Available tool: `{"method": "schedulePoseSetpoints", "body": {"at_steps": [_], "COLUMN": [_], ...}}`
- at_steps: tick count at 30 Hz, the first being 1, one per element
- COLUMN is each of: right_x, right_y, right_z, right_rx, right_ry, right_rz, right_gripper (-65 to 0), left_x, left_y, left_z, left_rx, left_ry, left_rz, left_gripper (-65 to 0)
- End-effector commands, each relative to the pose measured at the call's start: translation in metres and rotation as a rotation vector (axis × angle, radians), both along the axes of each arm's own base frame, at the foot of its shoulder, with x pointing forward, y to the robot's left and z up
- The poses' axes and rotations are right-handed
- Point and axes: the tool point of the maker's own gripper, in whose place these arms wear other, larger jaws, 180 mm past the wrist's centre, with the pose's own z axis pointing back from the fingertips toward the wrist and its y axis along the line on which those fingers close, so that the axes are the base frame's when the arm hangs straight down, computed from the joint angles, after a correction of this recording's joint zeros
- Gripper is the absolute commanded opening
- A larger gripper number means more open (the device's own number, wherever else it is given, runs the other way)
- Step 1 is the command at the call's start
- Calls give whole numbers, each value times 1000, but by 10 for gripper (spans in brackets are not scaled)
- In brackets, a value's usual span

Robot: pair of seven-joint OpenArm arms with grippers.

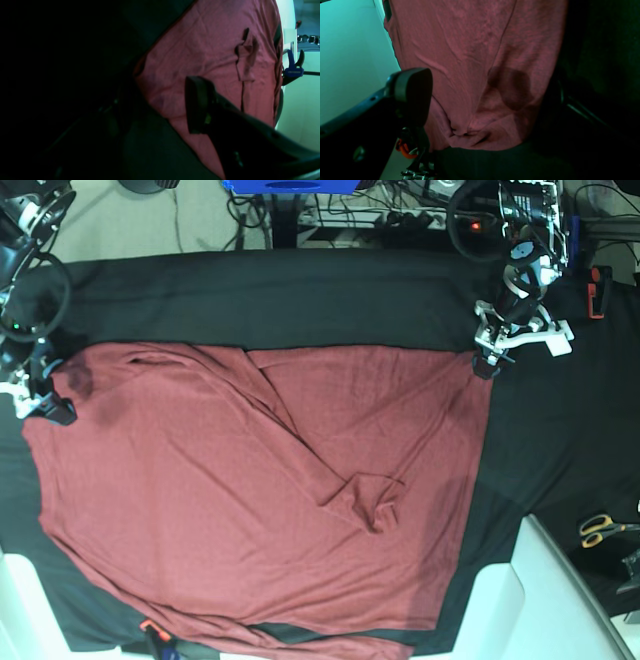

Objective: Fold the T-shirt properly
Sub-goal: 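Grasp the shirt's shoulder corners with both grippers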

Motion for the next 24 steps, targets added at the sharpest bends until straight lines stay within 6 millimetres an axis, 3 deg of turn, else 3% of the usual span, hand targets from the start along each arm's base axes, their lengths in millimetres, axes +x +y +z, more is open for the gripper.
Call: {"method": "schedulePoseSetpoints", "body": {"at_steps": [1, 7, 11, 22, 24], "right_x": [-1, 1, 13, 22, 23], "right_y": [-5, -7, -19, -9, -6], "right_z": [2, 2, 8, -13, -14], "right_rx": [-18, -16, -45, 64, 73], "right_ry": [17, 10, -28, 20, 23], "right_rz": [17, 2, -52, -118, -116], "right_gripper": [-56, -56, -57, -63, -105], "left_x": [9, 23, 25, 22, 22], "left_y": [2, -20, -28, -27, -28], "left_z": [7, 5, 4, 4, 5], "left_rx": [23, 45, 24, 23, 22], "left_ry": [-24, -26, -33, -30, -33], "left_rz": [-13, -47, -41, -36, -37], "left_gripper": [-341, -341, -342, -344, -344]}}
